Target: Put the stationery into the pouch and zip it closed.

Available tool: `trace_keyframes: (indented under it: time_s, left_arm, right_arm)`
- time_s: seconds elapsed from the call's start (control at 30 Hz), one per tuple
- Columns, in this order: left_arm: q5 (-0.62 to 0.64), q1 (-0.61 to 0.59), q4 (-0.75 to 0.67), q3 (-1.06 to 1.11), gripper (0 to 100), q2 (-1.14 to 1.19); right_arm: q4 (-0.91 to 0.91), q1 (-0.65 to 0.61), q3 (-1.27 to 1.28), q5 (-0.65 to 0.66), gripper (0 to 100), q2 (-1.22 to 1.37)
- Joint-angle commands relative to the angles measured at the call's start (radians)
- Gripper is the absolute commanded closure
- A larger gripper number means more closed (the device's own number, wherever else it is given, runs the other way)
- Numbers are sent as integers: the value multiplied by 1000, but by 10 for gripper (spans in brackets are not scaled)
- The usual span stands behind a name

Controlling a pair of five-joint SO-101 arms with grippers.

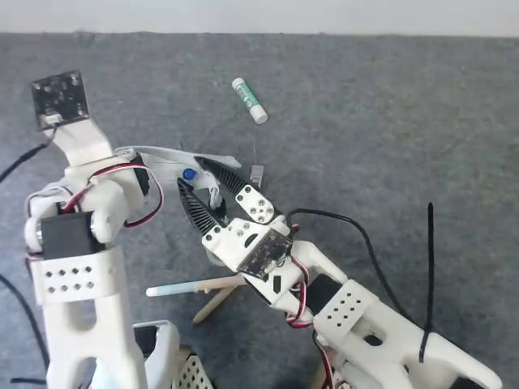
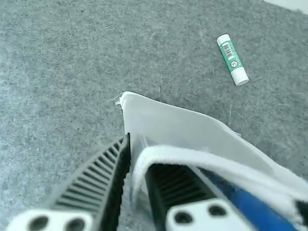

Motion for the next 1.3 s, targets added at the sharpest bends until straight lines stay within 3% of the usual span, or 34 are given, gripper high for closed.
trace_keyframes:
  time_s: [0.0, 0.2, 0.33, 0.43, 0.63, 0.87, 1.27]
  left_arm:
    - [11, -5, -32, -10, 991, 2]
    - [11, -5, -40, 8, 991, -5]
    - [11, -5, -40, 8, 991, -5]
    - [11, -5, -40, 8, 991, -5]
    - [11, -61, -40, 8, 991, -6]
    - [11, -209, -40, 7, 991, -6]
    - [44, -282, -40, 21, 991, -6]
  right_arm:
    - [-19, 5, 6, -5, 840, -31]
    - [-13, 10, 9, -5, 850, -53]
    - [8, 13, 55, -5, 853, -206]
    - [137, 36, 54, -20, 853, -325]
    - [400, 154, -48, -199, 853, -414]
    - [745, 252, -239, -252, 853, -377]
    - [857, 334, -442, -252, 853, -31]
